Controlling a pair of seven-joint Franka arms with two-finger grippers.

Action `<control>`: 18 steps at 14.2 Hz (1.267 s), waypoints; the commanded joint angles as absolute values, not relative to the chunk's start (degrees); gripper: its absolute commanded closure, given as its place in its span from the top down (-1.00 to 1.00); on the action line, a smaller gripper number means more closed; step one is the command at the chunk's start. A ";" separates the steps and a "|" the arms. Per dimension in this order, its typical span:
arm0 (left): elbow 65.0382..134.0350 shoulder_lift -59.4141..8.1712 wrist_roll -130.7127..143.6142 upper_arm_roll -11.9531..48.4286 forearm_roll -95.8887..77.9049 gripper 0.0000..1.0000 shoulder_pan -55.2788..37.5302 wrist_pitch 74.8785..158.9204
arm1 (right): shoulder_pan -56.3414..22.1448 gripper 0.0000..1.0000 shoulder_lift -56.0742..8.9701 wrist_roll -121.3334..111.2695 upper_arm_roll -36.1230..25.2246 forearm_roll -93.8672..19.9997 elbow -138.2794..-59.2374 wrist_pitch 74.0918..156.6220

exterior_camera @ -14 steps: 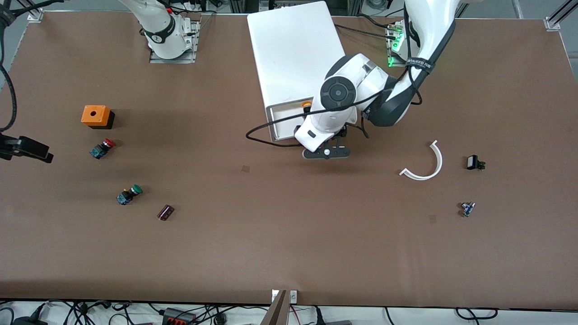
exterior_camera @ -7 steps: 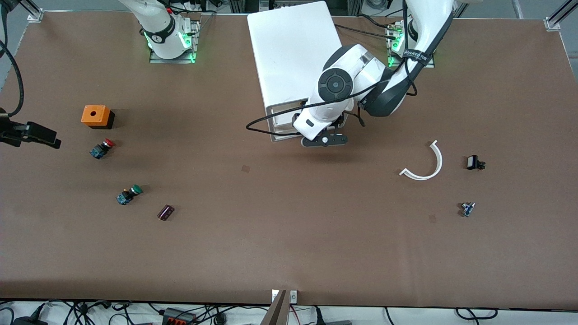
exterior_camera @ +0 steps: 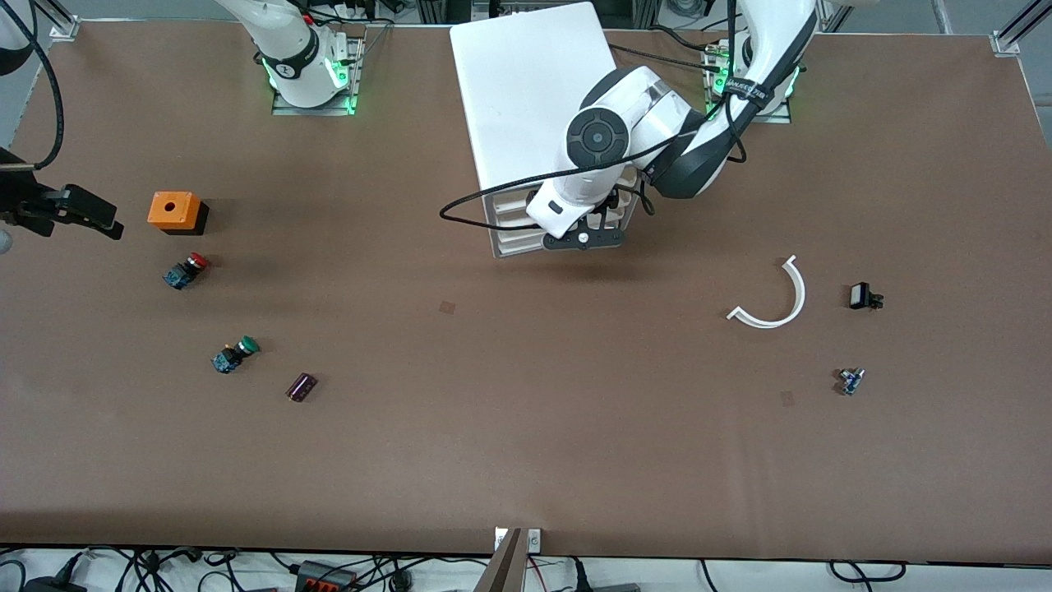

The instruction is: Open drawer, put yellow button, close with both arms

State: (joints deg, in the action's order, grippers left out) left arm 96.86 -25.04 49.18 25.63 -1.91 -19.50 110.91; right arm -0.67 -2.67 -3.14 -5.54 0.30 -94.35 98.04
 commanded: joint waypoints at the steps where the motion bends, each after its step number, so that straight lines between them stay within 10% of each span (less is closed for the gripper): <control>1: 99.58 -22.85 49.57 26.54 -2.90 1.00 -18.63 111.45 | -1.05 1.00 -2.28 -3.60 -5.19 1.14 -94.67 99.14; 18: 82.46 -21.88 13.92 25.84 6.59 1.00 3.93 94.51 | -1.49 1.00 -3.16 -2.90 -5.36 0.79 -94.57 98.00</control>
State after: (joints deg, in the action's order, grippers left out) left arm 86.77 -22.11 20.67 25.22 5.57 0.67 99.61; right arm -1.44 -3.47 -3.10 -5.37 0.30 -94.36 98.33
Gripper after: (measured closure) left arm 0.000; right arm 0.000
